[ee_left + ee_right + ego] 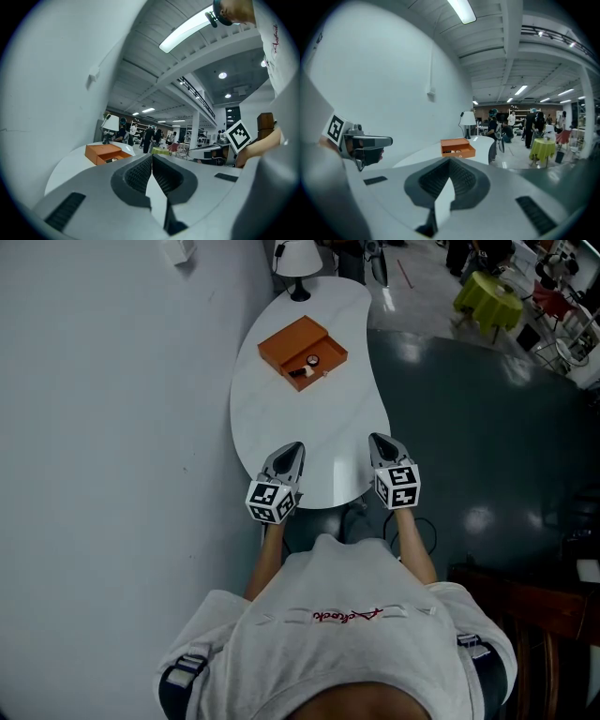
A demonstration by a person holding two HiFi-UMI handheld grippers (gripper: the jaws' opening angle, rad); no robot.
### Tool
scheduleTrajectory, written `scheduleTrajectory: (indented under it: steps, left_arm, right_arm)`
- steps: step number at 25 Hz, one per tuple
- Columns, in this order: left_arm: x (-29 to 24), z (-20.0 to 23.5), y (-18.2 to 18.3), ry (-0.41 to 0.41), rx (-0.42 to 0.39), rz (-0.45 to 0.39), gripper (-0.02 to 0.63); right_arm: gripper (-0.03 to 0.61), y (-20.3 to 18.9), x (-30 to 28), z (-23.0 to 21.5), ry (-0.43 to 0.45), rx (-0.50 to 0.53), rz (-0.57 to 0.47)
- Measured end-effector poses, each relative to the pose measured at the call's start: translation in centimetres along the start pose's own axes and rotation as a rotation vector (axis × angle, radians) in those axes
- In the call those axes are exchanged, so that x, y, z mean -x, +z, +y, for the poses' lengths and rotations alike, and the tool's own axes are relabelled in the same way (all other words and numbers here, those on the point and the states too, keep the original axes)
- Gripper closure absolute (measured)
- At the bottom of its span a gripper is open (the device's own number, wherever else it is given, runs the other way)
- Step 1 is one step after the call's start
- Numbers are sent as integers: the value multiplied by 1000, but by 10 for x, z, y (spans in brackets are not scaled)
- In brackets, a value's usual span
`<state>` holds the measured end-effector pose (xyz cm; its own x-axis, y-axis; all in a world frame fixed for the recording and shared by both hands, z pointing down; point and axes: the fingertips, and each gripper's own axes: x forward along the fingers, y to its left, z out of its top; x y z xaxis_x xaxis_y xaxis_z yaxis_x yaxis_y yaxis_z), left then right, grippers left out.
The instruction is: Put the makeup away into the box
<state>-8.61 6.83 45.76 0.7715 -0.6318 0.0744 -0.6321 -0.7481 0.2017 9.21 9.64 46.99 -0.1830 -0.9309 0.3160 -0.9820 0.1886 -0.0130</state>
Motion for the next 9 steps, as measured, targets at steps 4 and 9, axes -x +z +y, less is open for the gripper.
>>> scheduleTrajectory:
  steps: [4,9]
  left_arm:
    - [1,0,-3,-5,-1,4,601]
    - [3,-3,-4,-13,-1,5,601]
  right_arm:
    - [560,-4,0,4,2,2,6]
    - [560,-5,1,9,8,6,7]
